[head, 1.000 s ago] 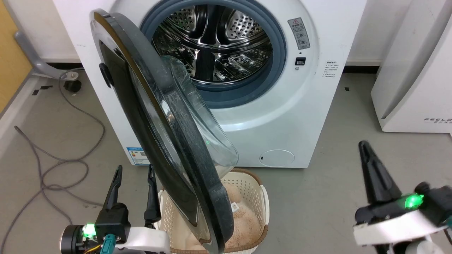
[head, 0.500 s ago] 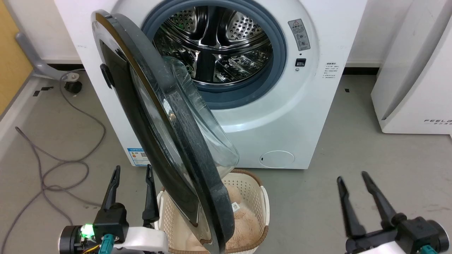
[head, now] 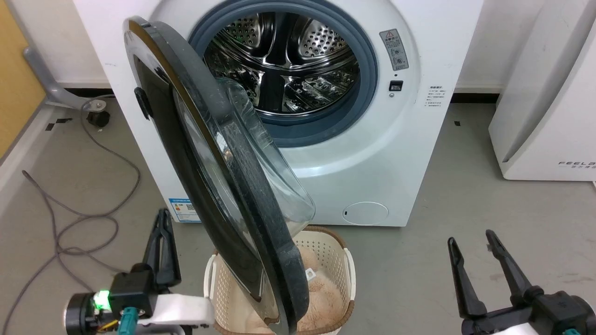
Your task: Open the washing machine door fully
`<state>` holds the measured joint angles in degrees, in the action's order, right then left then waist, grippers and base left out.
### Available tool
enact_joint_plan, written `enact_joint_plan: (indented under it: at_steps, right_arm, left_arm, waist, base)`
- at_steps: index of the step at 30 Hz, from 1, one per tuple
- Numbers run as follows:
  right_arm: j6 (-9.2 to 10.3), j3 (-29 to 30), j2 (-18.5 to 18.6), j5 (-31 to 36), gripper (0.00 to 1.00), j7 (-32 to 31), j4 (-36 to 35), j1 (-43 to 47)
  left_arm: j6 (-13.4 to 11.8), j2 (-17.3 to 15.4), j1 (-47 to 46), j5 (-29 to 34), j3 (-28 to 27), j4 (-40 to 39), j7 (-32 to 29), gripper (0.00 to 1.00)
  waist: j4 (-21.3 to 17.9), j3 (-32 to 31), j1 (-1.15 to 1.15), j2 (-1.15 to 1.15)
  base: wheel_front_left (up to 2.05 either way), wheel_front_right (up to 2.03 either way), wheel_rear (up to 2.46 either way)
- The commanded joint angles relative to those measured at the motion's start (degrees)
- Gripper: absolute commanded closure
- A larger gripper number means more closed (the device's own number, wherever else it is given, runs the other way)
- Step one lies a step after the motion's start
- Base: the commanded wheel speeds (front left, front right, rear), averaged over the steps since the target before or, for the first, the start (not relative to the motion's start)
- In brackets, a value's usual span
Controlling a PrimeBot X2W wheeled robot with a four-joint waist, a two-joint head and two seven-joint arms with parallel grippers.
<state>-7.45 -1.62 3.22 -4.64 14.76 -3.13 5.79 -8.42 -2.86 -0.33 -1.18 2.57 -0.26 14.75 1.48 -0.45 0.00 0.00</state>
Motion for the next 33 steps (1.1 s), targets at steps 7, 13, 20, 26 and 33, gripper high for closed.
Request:
enact_joint_plan:
  at_steps: [7,13,20,26,33]
  right_arm:
    - [-0.03,0.2,-0.3,-0.7,0.0,0.2,-1.8,1.3]
    - [-0.03,0.0,-0.3,-1.1,0.0,0.2,-2.0,1.5]
    - [-0.03,-0.3,-0.3,-1.5,0.0,0.2,-1.9,1.7]
    - [-0.03,-0.8,-0.3,-1.7,0.0,0.2,-2.1,1.5]
    - [-0.03,-0.7,-0.3,-2.0,0.0,0.2,-2.2,1.5]
  left_arm:
    - [0.3,-0.6,-3.2,0.9,0.0,-8.3,0.3,1.0]
    - [2.5,-0.6,-4.9,0.5,2.9,-15.9,0.3,1.0]
    - [5.0,-0.3,-6.3,0.1,9.7,-22.5,0.3,1.0]
    - [8.0,-0.2,-7.0,-0.3,16.4,-24.4,0.3,1.0]
    - [10.3,-0.2,-5.9,0.2,23.1,-22.4,0.3,1.0]
  waist:
    - [0.3,-0.3,0.0,0.0]
    - [0.5,-0.5,0.0,0.0]
    - [0.6,-0.6,0.0,0.0]
    - [0.6,-0.5,0.0,0.0]
    - [0.7,-0.2,0.0,0.0]
  base:
    - [0.0,0.0,0.0]
    - [0.0,0.0,0.0]
    - [0.0,0.0,0.0]
    - [0.0,0.0,0.0]
    - [0.0,0.0,0.0]
